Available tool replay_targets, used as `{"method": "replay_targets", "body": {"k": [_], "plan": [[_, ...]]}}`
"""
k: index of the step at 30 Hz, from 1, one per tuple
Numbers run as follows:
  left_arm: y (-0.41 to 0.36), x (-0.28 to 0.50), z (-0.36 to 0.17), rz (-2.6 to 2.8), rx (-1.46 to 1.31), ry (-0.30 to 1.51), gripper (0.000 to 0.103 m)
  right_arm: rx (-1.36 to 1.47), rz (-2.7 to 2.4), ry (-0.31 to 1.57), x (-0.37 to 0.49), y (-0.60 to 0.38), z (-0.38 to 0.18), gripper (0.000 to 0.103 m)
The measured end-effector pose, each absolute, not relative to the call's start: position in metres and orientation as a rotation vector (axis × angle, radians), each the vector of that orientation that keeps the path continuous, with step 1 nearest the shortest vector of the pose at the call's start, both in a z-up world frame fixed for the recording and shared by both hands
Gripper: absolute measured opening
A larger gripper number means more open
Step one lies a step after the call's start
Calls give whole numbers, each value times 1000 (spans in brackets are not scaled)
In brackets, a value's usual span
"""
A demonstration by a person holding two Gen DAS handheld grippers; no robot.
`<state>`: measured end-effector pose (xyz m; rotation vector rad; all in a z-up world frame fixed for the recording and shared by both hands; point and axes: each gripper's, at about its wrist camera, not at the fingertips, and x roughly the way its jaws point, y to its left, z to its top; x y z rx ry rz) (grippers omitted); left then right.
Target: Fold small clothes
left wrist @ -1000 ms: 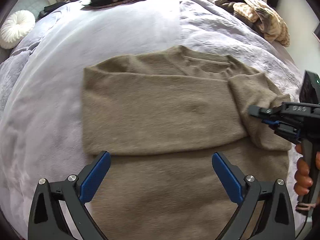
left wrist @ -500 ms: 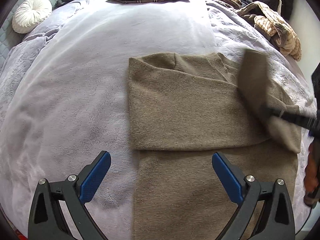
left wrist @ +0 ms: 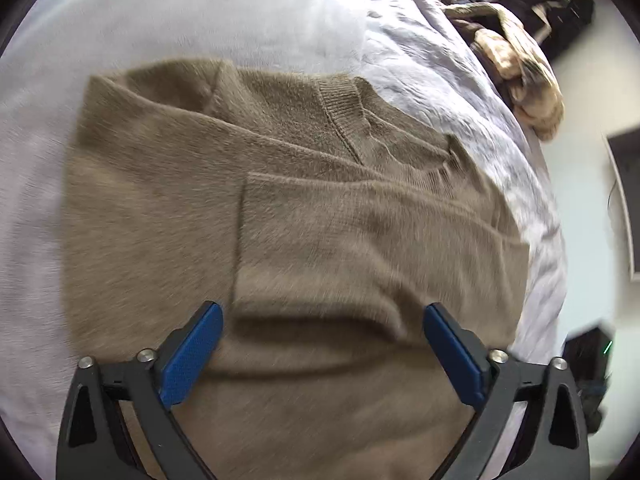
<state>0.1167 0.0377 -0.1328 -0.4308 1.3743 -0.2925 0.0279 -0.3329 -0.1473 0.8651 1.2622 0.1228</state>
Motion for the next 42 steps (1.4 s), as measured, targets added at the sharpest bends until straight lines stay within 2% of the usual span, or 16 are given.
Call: {"method": "replay_targets", "body": {"k": [1,3,4,5,6,8,13,15,17,19,26,30,31,32,38,42], "plan": [[36,121,-136,-278,-447,1380,85,966,71,1230,18,-350,-154,41],[37,125,-136,-264,-474,1367,63,1092,10,1172,7,-371,-162,41],[38,127,-136,-281,-495,1356,33,1169,-35,1123,2,-381,-168,41],[39,129,-135,-299,-510,1354,17,1212,-62,1085,2,-383,-172,41],[40,128,-132,-306,-522,1340,17,1240,-97,1047,3,-384,-175,41],[41,122,-117,-320,-484,1280,17,1260,-142,978,5,-390,-171,6],[34,99,-118,-319,-315,1273,18,1045,-77,1028,26,-392,-147,6],[34,94,-130,-283,-261,1310,24,963,-85,1128,33,-395,-160,6],[38,90,-128,-220,-198,1286,55,936,-42,1188,38,-394,-169,8],[46,87,-116,-143,-108,1238,68,879,-13,1215,38,-394,-157,15],[73,94,-107,-154,-121,1243,68,692,9,1120,43,-399,-113,46],[72,102,-121,-196,-196,1308,68,775,-15,1184,62,-418,-144,46],[71,104,-128,-206,-233,1335,68,806,1,1216,67,-415,-154,39],[68,105,-130,-227,-265,1345,67,813,28,1245,73,-409,-159,15],[48,97,-126,-33,125,1257,67,482,-32,1274,78,-389,-144,14],[79,87,-121,2,72,1285,67,547,-73,1271,72,-396,-141,20]]}}
